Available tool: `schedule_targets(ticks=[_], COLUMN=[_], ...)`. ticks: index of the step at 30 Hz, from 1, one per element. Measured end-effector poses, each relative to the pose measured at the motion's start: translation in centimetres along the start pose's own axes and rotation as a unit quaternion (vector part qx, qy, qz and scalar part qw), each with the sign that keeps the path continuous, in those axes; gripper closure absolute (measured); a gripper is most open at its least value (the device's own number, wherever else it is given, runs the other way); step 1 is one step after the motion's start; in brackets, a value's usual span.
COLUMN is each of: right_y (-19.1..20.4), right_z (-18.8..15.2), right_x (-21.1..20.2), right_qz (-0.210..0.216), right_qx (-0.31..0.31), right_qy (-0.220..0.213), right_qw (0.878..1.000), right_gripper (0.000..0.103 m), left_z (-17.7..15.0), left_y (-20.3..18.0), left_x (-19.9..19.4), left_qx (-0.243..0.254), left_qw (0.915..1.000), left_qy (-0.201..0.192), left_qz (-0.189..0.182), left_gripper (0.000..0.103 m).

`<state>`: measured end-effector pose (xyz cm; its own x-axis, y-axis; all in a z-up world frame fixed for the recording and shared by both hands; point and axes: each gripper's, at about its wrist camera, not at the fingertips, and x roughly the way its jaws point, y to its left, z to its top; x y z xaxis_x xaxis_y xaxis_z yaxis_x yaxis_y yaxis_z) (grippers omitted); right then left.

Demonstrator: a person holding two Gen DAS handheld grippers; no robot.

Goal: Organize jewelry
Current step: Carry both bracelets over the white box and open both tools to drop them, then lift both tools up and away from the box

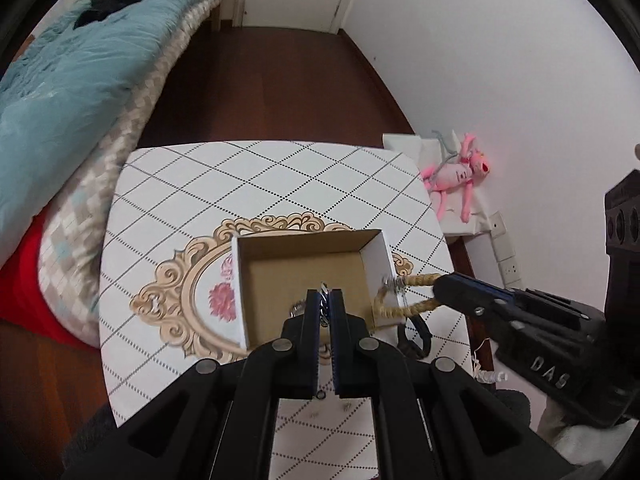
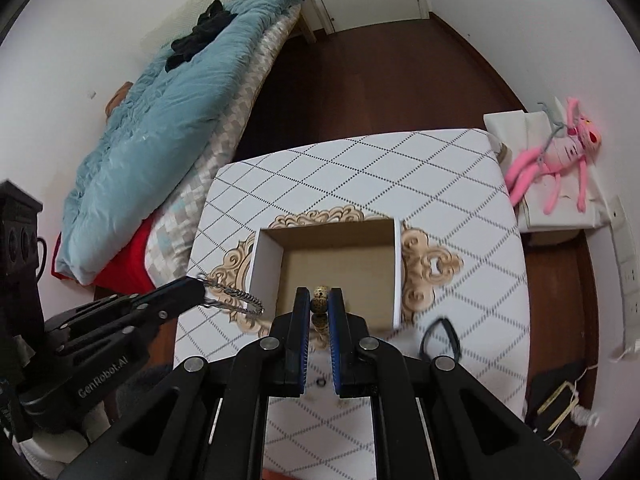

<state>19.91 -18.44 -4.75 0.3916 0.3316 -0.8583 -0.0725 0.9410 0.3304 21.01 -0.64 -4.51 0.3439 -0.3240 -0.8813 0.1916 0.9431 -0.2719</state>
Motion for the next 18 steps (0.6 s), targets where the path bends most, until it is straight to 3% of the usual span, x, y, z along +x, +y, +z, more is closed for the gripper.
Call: schedule_targets(ticks=[5, 9, 11, 13, 14, 15, 16, 17, 18], right_y=[-0.1, -0.5, -1.1, -2.0, -2.1, -2.4, -2.9, -3.2, -3.4], right_z=[2.3, 3.6, 3.8, 3.7, 3.6, 3.3, 3.0, 2.8, 2.4], right_x=[3.6, 5.7, 7.1, 8.8, 9.3, 9.5, 9.6, 9.6, 9.4], right_qz=[-0.01, -0.009, -0.003, -0.026, -0.038, -0.049, -0.058, -0.063, -0.08], right_qx=[-0.002, 0.005, 0.012, 0.023, 0.019, 0.018, 0.02, 0.019, 0.014], right_qy=[0.029, 0.039, 0.066, 0.096, 0.1, 0.102, 0.101, 0.098, 0.091], right_qw=[1.0, 0.999, 0.998, 0.995, 0.994, 0.993, 0.993, 0.993, 0.993], right_gripper=[0.094, 0.093, 0.093, 0.089, 0.077, 0.058, 0.05, 0.042, 0.042], left_z=[1.7, 2.7, 2.8, 2.6, 2.4, 2.0, 1.8, 1.4, 1.1], left_y=[0.7, 2.1, 2.7, 3.2, 3.3, 3.6, 3.8, 4.1, 4.2], left_x=[3.2, 5.0, 5.7, 6.1, 6.1, 6.2, 6.2, 6.1, 6.0], left_qx=[-0.008, -0.041, -0.047, -0.039, -0.037, -0.036, -0.036, -0.034, -0.031], left_qw=[0.9992, 0.9966, 0.9955, 0.9948, 0.9945, 0.9942, 0.9935, 0.993, 0.9925], left_qy=[0.039, 0.069, 0.077, 0.072, 0.07, 0.064, 0.06, 0.05, 0.041], left_qz=[-0.002, 0.019, 0.03, 0.061, 0.068, 0.079, 0.09, 0.102, 0.111], left_gripper=[0.1, 0.097, 0.096, 0.085, 0.063, 0.047, 0.024, 0.022, 0.022])
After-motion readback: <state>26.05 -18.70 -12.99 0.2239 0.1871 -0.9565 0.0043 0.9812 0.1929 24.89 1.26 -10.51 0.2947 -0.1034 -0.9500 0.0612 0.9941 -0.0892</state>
